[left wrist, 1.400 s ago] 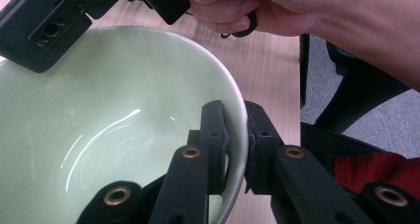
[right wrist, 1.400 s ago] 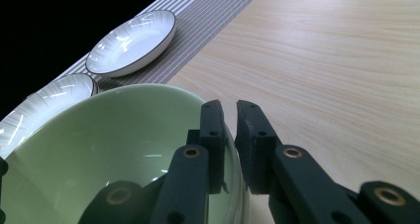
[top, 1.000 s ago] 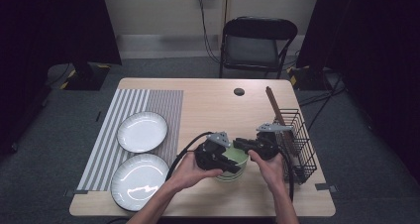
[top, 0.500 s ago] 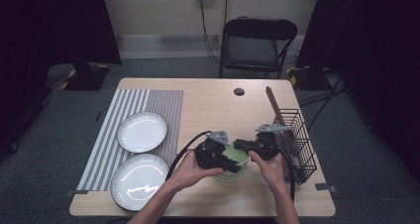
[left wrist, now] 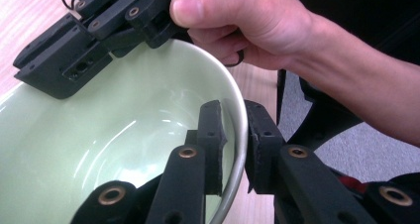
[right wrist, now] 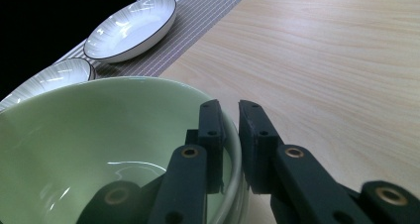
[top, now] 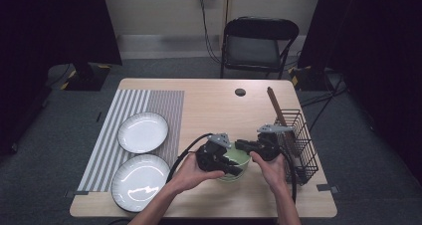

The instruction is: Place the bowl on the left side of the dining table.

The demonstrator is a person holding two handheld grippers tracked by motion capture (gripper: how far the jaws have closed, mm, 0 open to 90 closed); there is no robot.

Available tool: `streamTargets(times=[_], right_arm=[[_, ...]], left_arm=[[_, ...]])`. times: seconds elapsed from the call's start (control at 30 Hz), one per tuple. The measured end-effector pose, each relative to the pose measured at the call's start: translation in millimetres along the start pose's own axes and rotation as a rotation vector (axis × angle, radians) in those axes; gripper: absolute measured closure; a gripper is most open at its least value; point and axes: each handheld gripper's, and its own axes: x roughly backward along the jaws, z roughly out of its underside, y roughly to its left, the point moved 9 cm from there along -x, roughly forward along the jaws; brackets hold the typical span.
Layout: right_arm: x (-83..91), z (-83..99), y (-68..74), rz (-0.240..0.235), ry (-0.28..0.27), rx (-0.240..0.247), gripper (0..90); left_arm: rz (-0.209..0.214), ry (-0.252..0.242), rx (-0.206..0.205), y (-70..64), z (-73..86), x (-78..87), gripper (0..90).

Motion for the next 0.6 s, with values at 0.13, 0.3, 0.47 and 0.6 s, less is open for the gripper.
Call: streamTargets(times=[0.13, 0.3, 0.47, 0.6], right_arm=[[0.1, -0.1, 0.0, 0.003, 0.007, 0.002, 81.7], [0.2, 0.0, 0.0, 0.001, 0.007, 0.002, 81.7], [0.5, -0.1, 0.0, 0.003, 0.008, 0.001, 81.8], [0.4, -0.1, -0.2, 0.005, 0.005, 0.006, 81.7]], left_arm=[[-0.010, 0.010, -0.010, 0.4, 0.7, 1.8, 75.9], [-0.071, 0.037, -0.012, -0.2, 2.2, 9.3, 69.9], [-0.087, 0.099, -0.031, 0.7, 5.8, 7.9, 67.7], [-0.135, 0.165, -0.069, 2.9, 9.2, 1.9, 68.3]])
